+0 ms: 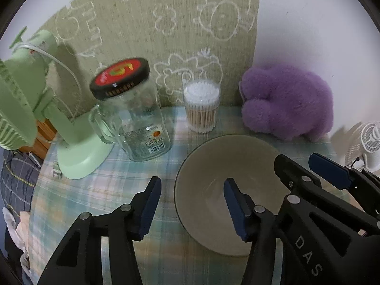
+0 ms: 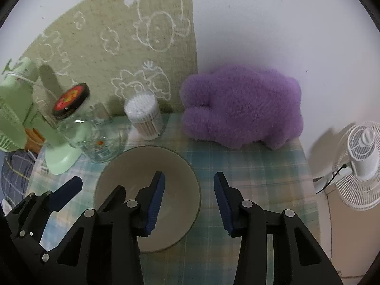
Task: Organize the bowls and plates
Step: 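Grasp the white bowl rim with both grippers, then lift the white bowl and carry it toward the grey-green plate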
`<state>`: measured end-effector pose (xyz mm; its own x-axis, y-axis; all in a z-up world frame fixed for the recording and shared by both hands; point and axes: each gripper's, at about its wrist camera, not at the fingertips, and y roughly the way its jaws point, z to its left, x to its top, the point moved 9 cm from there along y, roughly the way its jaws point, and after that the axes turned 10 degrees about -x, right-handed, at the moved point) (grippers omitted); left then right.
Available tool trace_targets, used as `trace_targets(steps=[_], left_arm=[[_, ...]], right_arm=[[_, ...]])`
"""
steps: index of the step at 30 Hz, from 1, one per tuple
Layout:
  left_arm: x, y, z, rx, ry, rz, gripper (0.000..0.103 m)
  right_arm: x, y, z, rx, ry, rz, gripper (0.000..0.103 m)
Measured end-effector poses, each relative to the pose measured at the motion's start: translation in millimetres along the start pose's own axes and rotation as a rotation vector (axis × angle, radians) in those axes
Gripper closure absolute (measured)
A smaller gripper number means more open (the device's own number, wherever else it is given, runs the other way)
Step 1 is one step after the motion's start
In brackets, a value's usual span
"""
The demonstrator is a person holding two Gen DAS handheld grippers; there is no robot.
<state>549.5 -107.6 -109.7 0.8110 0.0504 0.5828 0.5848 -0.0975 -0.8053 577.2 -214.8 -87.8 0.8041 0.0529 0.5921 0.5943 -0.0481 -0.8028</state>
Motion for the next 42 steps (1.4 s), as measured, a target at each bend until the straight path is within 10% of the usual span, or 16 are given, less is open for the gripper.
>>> trace_targets(steps=[11, 42], left_arm=[[-16.2, 36.4, 7.5, 0.026, -0.013, 0.074, 0.085], [-34.4, -54.6, -10.6, 0.041, 0.005, 0.030, 0.085]], right_arm=[[-10.2, 42.1, 3.8, -0.027, 0.004, 0.060, 0.080], [-28.6, -40.7, -12.2, -0.021, 0.019, 0.010, 0.082]])
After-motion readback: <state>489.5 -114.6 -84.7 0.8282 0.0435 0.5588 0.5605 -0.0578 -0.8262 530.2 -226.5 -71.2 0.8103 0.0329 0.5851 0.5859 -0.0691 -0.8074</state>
